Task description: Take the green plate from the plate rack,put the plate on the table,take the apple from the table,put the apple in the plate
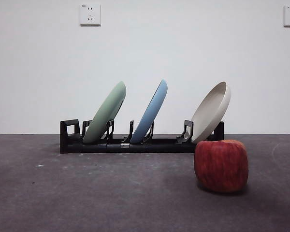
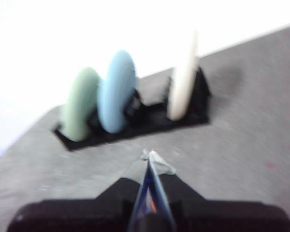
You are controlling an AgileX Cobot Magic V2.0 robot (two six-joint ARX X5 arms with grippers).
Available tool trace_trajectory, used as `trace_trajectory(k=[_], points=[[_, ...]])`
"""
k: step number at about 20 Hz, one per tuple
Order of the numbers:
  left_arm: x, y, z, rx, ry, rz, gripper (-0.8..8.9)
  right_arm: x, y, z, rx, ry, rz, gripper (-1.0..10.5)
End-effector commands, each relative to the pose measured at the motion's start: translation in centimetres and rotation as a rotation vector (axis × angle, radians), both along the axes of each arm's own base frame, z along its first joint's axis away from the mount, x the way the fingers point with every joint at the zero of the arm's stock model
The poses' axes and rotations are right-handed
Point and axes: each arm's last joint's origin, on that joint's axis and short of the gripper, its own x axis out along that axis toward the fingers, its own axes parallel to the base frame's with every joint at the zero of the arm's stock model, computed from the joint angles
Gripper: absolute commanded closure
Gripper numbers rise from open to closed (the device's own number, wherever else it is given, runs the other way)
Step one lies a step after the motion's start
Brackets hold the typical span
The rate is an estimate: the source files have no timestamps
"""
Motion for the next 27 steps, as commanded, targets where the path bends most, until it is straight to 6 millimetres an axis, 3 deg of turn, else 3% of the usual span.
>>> trace_trajectory(k=[1,8,17,27], points=[[0.0,-0.2,1.6,-0.017,0.031,-0.067,8.21,-0.2,0.1,2.1,0.004,0.031,0.049,9.6],[-0.1,-0.8,5.1,0.009,0.177,-0.314,8.21,-0.5,0.6,6.5,-0.129,0.196,0.277,9.6],[-0.6,-1.4,7.9,0.020,0.269,-0.596,8.21,-0.9,0.9,10.6,-0.273,0.343,0.514,9.6],[-1.6,-1.4,8.9,0.064,0.313,-0.645,8.05,-1.2,0.9,11.3,-0.326,0.421,0.571,9.3]])
